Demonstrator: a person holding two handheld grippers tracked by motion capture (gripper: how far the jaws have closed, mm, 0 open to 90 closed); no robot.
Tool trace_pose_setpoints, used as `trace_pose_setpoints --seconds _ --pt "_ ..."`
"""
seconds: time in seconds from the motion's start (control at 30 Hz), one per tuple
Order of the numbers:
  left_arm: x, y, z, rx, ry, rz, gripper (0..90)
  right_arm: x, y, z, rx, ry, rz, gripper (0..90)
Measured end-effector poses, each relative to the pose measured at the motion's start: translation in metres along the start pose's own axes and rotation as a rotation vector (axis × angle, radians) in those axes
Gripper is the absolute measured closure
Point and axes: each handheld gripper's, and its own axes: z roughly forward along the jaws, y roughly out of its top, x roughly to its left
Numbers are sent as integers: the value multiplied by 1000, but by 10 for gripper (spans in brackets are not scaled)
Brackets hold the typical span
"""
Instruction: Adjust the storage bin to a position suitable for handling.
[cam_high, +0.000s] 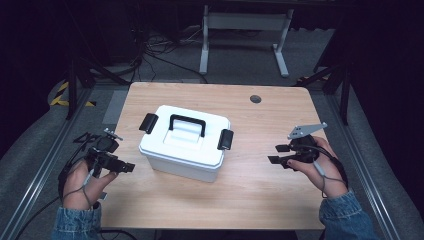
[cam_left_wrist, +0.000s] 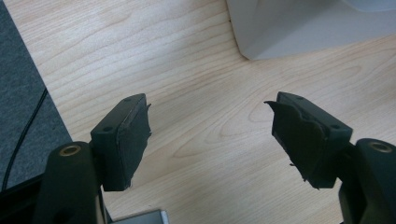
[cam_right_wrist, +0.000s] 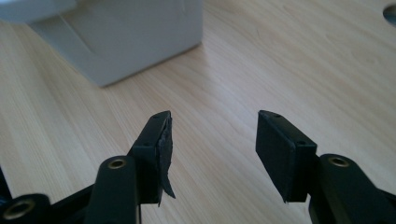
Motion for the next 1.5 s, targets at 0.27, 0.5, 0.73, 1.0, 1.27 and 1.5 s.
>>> trace_pose_setpoints --seconds 0.27,0.5,0.73,1.0,1.27,1.5 --pt "4 0 -5 -20 -11 -3 306 14 44 -1 -13 24 -72 469" --pt "5 0 -6 -32 -8 -13 311 23 75 1 -33 45 -110 465" --pt "5 1 -5 -26 -22 -14 328 34 106 9 -44 69 -148 462" --pt "5 0 -6 -26 -7 -7 327 42 141 26 -22 97 -184 460" --pt "5 -1 -5 -21 -13 -7 323 51 174 59 2 130 -207 457" --pt "6 -1 -4 -22 -16 -10 319 57 194 87 37 132 -226 453"
